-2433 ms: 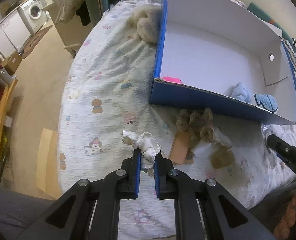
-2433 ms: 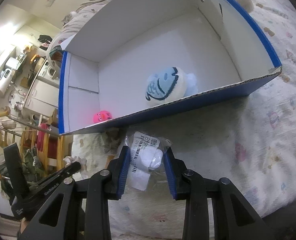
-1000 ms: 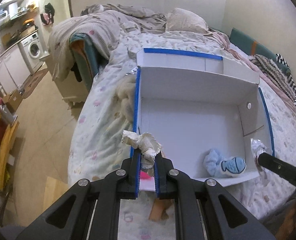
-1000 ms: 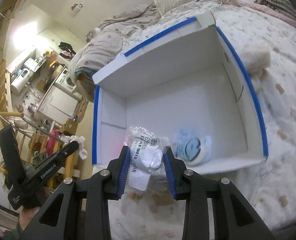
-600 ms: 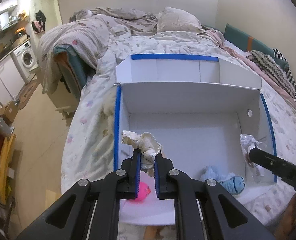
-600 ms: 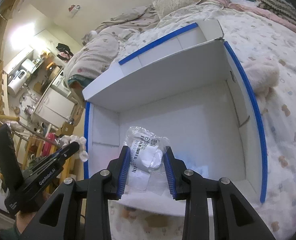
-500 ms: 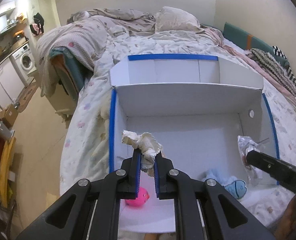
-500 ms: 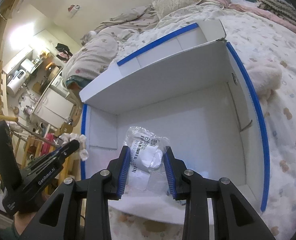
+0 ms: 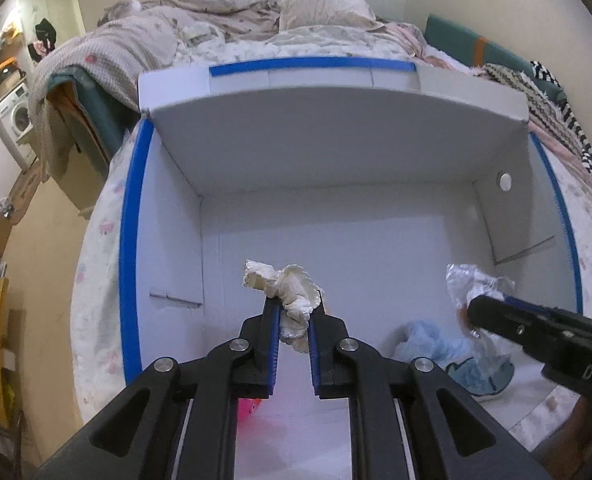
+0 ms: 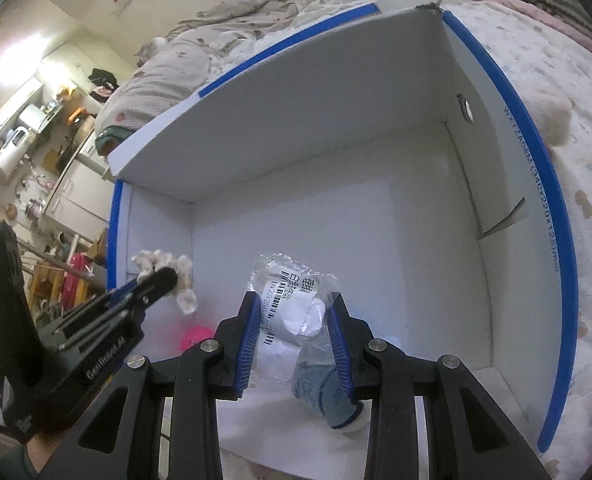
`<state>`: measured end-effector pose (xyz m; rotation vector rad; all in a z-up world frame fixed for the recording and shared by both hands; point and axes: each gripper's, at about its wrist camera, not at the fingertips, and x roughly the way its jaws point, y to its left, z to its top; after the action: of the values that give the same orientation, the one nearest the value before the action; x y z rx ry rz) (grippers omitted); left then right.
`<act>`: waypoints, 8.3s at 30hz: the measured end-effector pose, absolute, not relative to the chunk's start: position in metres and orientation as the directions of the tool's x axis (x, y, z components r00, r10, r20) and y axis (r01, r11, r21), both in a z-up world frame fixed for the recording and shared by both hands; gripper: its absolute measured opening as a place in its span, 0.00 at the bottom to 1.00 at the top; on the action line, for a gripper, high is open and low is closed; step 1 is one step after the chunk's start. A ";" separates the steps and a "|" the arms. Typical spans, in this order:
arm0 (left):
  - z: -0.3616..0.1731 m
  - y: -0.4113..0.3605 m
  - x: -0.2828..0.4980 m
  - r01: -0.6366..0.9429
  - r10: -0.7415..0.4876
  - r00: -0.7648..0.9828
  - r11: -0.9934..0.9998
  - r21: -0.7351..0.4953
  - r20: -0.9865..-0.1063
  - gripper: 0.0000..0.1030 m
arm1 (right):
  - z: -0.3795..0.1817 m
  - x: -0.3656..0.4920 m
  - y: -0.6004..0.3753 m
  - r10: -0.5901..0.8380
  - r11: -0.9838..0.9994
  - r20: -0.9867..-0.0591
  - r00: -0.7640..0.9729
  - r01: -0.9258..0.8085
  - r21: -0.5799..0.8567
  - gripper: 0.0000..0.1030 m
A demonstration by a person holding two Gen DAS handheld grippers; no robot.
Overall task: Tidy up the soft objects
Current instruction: 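Carry the tissue and plastic-wrapped item over the box with both tools, then open the left tool to drop the tissue while the right tool releases the wrapped item, then withdraw both tools from the box toward the items beside it, then grasp the peach-coloured piece with the left tool while the right tool grasps the tan piece, then carry the peach piece and tan piece over the box with both tools, then open the left tool to drop the peach piece while the right tool drops the tan piece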
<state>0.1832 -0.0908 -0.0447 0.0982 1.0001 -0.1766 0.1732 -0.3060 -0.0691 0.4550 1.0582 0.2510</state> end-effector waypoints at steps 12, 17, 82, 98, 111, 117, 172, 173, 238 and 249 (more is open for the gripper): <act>-0.049 -0.085 0.181 0.138 -0.074 0.518 0.990 -0.002 -0.852 0.64 | -0.075 0.180 -0.299 0.388 0.898 -0.803 0.452 0.011 0.440 0.35; -0.044 -0.082 0.177 0.142 -0.082 0.523 0.990 -0.008 -0.848 0.64 | -0.075 0.181 -0.297 0.390 0.897 -0.802 0.452 0.010 0.442 0.36; -0.016 0.003 0.079 -0.022 -0.004 0.550 1.000 -0.020 -0.835 0.64 | -0.045 0.106 -0.295 0.278 0.936 -0.786 0.553 0.029 0.352 0.97; -0.037 0.033 0.068 -0.072 0.036 0.492 0.997 0.001 -0.870 0.64 | -0.058 0.069 -0.295 0.312 0.924 -0.800 0.512 0.033 0.381 0.97; -0.088 0.035 0.085 -0.075 -0.095 0.299 0.990 -0.123 -0.949 0.64 | -0.086 0.074 -0.284 0.274 0.938 -0.869 0.412 0.085 0.336 0.97; -0.124 -0.008 0.087 0.054 -0.158 0.157 0.987 -0.151 -0.975 0.40 | -0.093 0.078 -0.286 0.279 0.934 -0.878 0.389 0.103 0.343 0.97; -0.094 0.023 0.077 -0.001 -0.110 0.276 0.993 -0.115 -0.955 0.04 | -0.124 0.074 -0.241 0.392 0.920 -0.899 0.195 -0.108 0.377 0.07; -0.094 0.023 0.076 -0.003 -0.106 0.276 0.994 -0.112 -0.955 0.04 | -0.124 0.074 -0.241 0.394 0.919 -0.898 0.197 -0.108 0.380 0.07; -0.050 -0.077 0.175 0.164 -0.123 0.488 0.985 -0.048 -0.864 0.04 | -0.060 0.168 -0.299 0.358 0.925 -0.826 0.436 -0.046 0.377 0.07; -0.055 -0.080 0.172 0.158 -0.106 0.478 0.987 -0.033 -0.872 0.06 | -0.063 0.171 -0.298 0.344 0.931 -0.837 0.425 -0.036 0.363 0.08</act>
<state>0.1724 -0.0804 -0.0547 0.0548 1.0604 -0.1614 0.1706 -0.2980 -0.0632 0.3110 1.1110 0.2422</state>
